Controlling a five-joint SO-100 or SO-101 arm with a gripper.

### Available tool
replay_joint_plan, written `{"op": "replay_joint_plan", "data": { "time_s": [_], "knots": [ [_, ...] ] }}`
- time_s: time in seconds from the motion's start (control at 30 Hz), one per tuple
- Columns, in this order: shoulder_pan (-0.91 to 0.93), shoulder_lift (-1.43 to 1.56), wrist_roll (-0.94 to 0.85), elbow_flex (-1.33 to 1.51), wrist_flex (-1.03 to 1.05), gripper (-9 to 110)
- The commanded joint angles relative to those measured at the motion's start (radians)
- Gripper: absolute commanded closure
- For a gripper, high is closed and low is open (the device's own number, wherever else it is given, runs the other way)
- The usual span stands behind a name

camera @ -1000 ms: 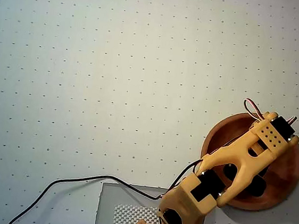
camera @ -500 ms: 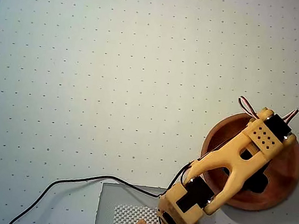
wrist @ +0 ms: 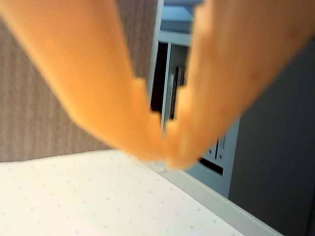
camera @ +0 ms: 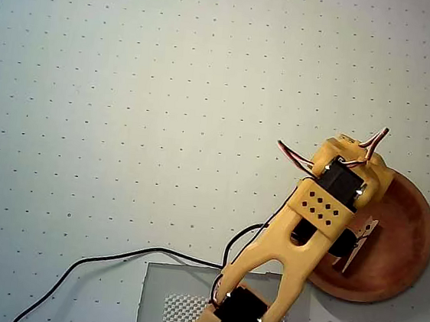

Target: Grasp a clothespin and put it in the bowl.

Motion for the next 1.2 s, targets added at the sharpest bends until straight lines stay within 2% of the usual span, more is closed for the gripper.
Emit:
{"op": "replay_joint_plan", "data": {
  "time_s": [0.0,0.23,0.47,0.67,0.87,1.17],
  "knots": [
    [-0.132,0.221,0.184,0.069,-0.041,105],
    [-0.276,0.465,0.630,0.242,-0.290,105],
    [-0.295,0.698,1.086,0.433,-0.543,105],
    [-0.298,0.853,1.351,0.589,-0.721,105],
    [-0.359,0.977,1.505,0.749,-0.871,105],
    [-0.440,1.239,1.476,1.078,-0.893,105]
  ]
}}
